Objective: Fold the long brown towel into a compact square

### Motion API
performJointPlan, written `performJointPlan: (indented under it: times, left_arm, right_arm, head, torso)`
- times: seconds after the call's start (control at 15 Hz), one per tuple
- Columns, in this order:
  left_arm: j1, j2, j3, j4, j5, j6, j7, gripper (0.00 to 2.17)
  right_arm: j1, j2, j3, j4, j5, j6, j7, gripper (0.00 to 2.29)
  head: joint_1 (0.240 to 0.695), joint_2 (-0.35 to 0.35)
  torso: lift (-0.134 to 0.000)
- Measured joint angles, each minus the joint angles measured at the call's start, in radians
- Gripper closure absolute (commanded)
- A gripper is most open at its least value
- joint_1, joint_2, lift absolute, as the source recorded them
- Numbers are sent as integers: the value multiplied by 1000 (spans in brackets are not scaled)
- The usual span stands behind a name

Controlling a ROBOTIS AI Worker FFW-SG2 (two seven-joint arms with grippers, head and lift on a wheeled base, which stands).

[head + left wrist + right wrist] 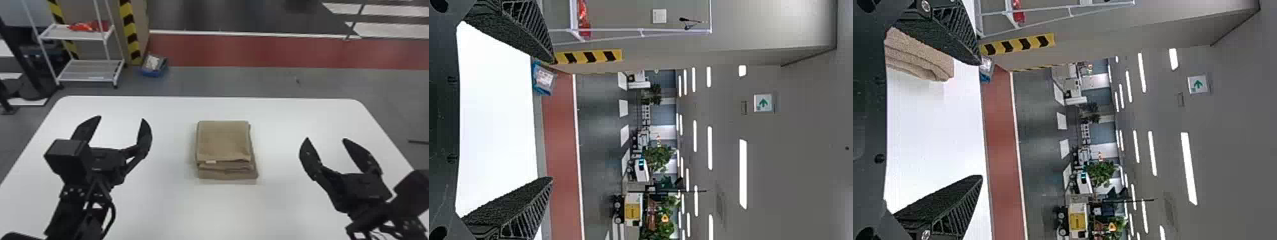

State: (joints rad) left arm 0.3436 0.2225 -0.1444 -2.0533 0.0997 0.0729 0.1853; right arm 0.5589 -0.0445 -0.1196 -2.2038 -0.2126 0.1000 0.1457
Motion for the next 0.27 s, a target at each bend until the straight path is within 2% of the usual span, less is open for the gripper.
performJointPlan:
  times: [0.27]
  left_arm:
    - [-2, -5, -6, 10, -1, 0, -3, 29]
  right_arm:
    - [1, 0, 3, 1, -1, -3, 0, 80]
  head:
    - [695, -59]
  torso:
    - [-117]
